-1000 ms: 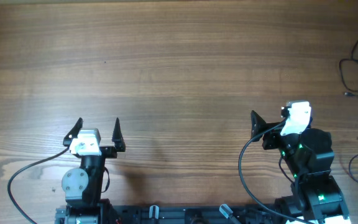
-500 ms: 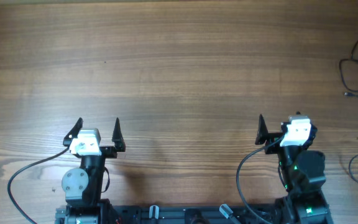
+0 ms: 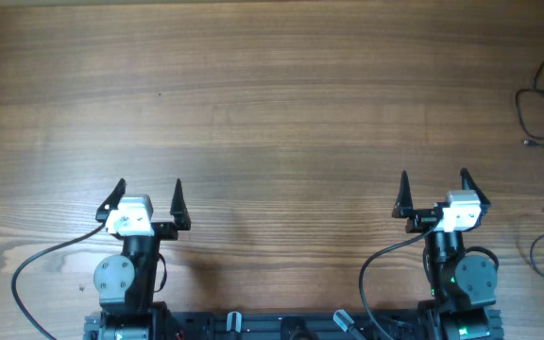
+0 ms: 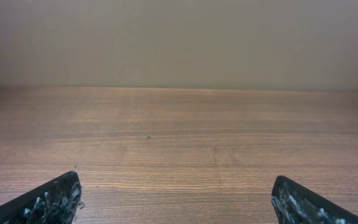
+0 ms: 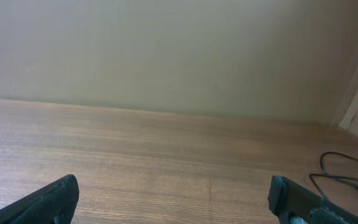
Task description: Untangle cables
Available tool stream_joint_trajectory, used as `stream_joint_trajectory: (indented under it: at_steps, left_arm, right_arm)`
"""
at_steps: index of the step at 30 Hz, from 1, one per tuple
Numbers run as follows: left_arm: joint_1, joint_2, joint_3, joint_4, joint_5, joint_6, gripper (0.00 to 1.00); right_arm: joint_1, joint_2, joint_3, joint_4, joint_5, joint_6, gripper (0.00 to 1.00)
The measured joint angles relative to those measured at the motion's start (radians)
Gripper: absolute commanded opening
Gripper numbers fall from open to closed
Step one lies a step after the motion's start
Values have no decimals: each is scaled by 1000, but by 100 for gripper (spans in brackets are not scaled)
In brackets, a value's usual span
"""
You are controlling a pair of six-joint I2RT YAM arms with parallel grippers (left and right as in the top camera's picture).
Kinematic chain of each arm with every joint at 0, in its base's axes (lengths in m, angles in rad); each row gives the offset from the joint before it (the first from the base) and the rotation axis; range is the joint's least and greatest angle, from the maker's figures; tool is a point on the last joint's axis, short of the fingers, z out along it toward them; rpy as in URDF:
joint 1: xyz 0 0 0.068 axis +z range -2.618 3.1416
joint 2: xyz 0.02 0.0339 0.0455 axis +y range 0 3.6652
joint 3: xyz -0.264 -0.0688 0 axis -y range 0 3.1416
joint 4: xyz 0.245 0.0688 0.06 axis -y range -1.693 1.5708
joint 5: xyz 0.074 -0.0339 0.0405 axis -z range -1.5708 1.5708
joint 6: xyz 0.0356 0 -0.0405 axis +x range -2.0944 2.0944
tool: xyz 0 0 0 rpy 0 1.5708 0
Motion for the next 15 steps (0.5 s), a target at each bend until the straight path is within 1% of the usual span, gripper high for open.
stream_joint_trajectory:
  at_steps: [4,10,15]
  left_arm:
    - [0,0,0,0,0,0,100]
    - [0,0,0,0,0,0,100]
    - [0,0,0,0,0,0,100]
  right_arm:
    - [-6,0,-1,-1,0,-6,100]
    - [-70,0,-1,-5,-18,-7,100]
    - [-80,0,-1,-8,-39,-10,100]
